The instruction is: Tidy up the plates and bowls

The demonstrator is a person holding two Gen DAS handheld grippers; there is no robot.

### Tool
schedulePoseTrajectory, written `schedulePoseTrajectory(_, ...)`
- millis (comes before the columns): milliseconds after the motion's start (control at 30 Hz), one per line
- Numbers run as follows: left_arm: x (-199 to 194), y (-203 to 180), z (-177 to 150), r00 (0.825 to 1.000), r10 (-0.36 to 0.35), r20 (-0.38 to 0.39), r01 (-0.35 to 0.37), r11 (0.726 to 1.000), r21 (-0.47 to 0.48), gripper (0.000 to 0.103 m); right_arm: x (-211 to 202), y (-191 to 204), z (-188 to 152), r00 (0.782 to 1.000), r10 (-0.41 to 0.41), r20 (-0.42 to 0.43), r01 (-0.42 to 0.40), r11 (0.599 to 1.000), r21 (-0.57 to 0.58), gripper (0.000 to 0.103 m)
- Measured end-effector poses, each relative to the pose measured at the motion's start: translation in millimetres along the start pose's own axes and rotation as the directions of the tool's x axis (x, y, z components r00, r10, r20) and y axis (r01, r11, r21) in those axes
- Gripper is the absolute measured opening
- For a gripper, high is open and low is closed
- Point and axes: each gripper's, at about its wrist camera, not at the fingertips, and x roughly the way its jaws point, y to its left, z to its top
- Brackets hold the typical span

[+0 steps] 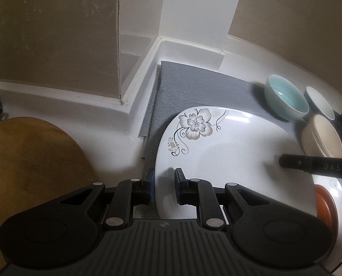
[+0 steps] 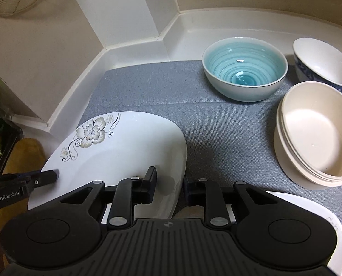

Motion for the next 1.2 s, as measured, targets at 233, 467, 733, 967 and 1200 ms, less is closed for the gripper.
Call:
schedulePoseTrajectory(233,-15,-8,-3,1.0,-0.007,0.017,0.006,1.0,0.016,0.019,-16,-2,-5,1.0,0.005,0.029,-0.005,1.0,0.009,0.026)
schedulePoseTrajectory(467,-28,-23,-11,1.0,-0.015,0.018,0.014,0.999,0.032,0.019,-36,-8,-11,0.998,0.002,0.058,-0.003,1.0,0.019,0.026)
schedulePoseTrajectory(733,-41,-49,-23,1.0,-0.023,0.016,0.022,0.998,0.056,0.019,-60,-22,-19,0.996,-0.009,0.084,0.006,0.999,0.036,0.026)
schedulePoseTrajectory(967,-49,-77,-36,0.999,-0.026,0.028,0.025,0.998,0.053,0.019,-78,-43,-26,0.996,-0.012,0.091,0.009,0.999,0.034,0.026)
schedulePoseTrajectory(1200,-54,-99,-46,0.999,-0.029,0.028,0.028,0.999,0.04,0.019,-89,-62,-38,0.998,-0.02,0.067,0.017,0.999,0.032,0.026)
